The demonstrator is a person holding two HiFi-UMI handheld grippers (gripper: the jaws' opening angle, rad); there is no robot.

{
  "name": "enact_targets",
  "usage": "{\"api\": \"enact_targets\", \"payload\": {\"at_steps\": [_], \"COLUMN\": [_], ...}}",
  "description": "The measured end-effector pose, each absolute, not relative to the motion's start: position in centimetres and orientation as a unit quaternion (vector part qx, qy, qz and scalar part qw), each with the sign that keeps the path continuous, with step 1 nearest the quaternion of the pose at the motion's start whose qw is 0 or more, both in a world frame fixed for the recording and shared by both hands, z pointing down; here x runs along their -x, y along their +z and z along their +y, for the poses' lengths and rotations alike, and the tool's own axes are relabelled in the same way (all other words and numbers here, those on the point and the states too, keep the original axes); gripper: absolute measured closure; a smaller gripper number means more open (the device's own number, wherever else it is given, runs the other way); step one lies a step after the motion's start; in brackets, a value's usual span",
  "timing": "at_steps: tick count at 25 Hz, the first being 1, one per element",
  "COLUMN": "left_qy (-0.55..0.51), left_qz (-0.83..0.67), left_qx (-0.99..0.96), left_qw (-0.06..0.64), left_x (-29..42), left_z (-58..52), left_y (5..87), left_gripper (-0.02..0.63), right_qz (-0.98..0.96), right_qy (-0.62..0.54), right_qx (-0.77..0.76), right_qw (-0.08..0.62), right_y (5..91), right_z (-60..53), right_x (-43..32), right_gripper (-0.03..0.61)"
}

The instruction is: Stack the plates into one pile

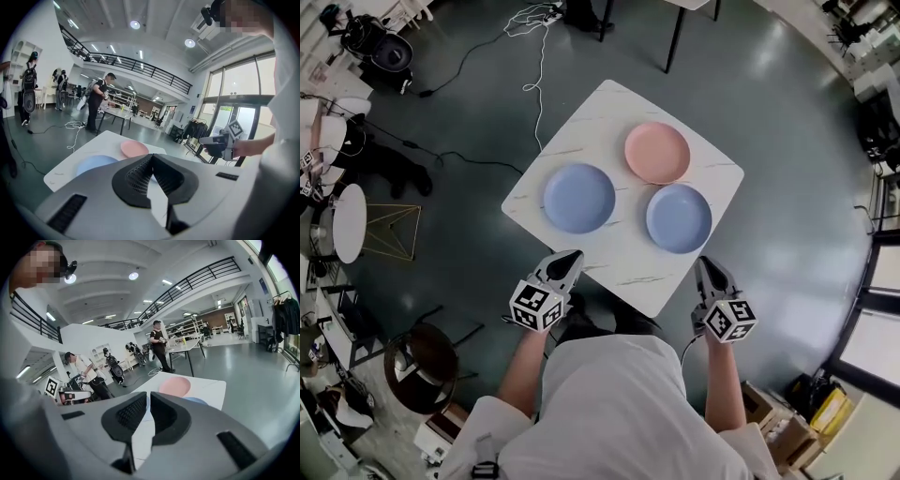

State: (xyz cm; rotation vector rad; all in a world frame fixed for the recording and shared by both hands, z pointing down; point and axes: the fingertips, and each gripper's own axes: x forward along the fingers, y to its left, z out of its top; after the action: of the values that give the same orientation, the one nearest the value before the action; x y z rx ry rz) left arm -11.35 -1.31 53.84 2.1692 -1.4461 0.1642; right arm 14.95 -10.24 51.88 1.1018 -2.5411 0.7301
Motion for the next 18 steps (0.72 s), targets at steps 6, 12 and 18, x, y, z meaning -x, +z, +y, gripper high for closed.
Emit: {"api": "enact_targets", "payload": {"at_steps": [6,12,18], "left_qy": [0.060,0.064,0.071], "left_qz": [-0.563,-0.583,-0.598], "left_qx": [-0.780,-0.758,-0.744], "left_qw": [0.267,0.285,0.290], "left_x": [9.5,8.0,7.6], "left_z": [-3.7,-4.4,-5.9], "left_y": [55.4,57.7,59.1], "left_gripper": [0.600,0.600,0.600], "right_qz": [-0.887,-0.894,-0.891], "right_qy": [0.264,0.275,0.302], "right_qx": [-0.343,-0.311,-0.290], "right_qw": [0.159,0.168,0.173], "right_y": [54.5,57.4,60.5], "right_z": [-15.8,-21.8,-26.7], "right_x": [-16.3,-16.0,-14.3], "right_gripper": [0.547,0.546,0.510]}}
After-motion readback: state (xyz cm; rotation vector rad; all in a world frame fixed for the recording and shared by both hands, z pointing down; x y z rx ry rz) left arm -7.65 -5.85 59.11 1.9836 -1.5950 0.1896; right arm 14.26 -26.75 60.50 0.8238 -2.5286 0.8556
